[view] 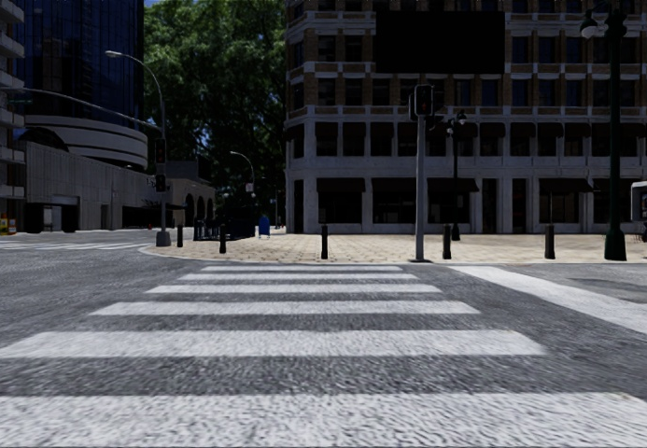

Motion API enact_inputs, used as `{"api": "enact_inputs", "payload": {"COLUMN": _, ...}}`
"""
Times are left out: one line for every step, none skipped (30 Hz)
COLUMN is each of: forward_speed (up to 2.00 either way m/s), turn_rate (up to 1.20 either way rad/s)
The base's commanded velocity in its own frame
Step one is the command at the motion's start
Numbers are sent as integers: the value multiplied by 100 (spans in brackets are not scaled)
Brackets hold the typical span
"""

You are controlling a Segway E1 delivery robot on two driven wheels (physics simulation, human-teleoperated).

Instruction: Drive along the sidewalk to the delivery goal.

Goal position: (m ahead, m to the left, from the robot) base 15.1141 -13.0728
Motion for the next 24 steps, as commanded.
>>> {"api": "enact_inputs", "payload": {"forward_speed": 200, "turn_rate": -13}}
{"api": "enact_inputs", "payload": {"forward_speed": 200, "turn_rate": -18}}
{"api": "enact_inputs", "payload": {"forward_speed": 200, "turn_rate": -18}}
{"api": "enact_inputs", "payload": {"forward_speed": 200, "turn_rate": -19}}
{"api": "enact_inputs", "payload": {"forward_speed": 200, "turn_rate": -20}}
{"api": "enact_inputs", "payload": {"forward_speed": 200, "turn_rate": -20}}
{"api": "enact_inputs", "payload": {"forward_speed": 200, "turn_rate": -20}}
{"api": "enact_inputs", "payload": {"forward_speed": 200, "turn_rate": -20}}
{"api": "enact_inputs", "payload": {"forward_speed": 200, "turn_rate": -20}}
{"api": "enact_inputs", "payload": {"forward_speed": 200, "turn_rate": -20}}
{"api": "enact_inputs", "payload": {"forward_speed": 200, "turn_rate": -20}}
{"api": "enact_inputs", "payload": {"forward_speed": 200, "turn_rate": -20}}
{"api": "enact_inputs", "payload": {"forward_speed": 200, "turn_rate": -20}}
{"api": "enact_inputs", "payload": {"forward_speed": 200, "turn_rate": -20}}
{"api": "enact_inputs", "payload": {"forward_speed": 200, "turn_rate": -20}}
{"api": "enact_inputs", "payload": {"forward_speed": 200, "turn_rate": -20}}
{"api": "enact_inputs", "payload": {"forward_speed": 200, "turn_rate": -20}}
{"api": "enact_inputs", "payload": {"forward_speed": 200, "turn_rate": -20}}
{"api": "enact_inputs", "payload": {"forward_speed": 200, "turn_rate": -20}}
{"api": "enact_inputs", "payload": {"forward_speed": 200, "turn_rate": -20}}
{"api": "enact_inputs", "payload": {"forward_speed": 200, "turn_rate": -20}}
{"api": "enact_inputs", "payload": {"forward_speed": 200, "turn_rate": -20}}
{"api": "enact_inputs", "payload": {"forward_speed": 200, "turn_rate": -20}}
{"api": "enact_inputs", "payload": {"forward_speed": 200, "turn_rate": -20}}
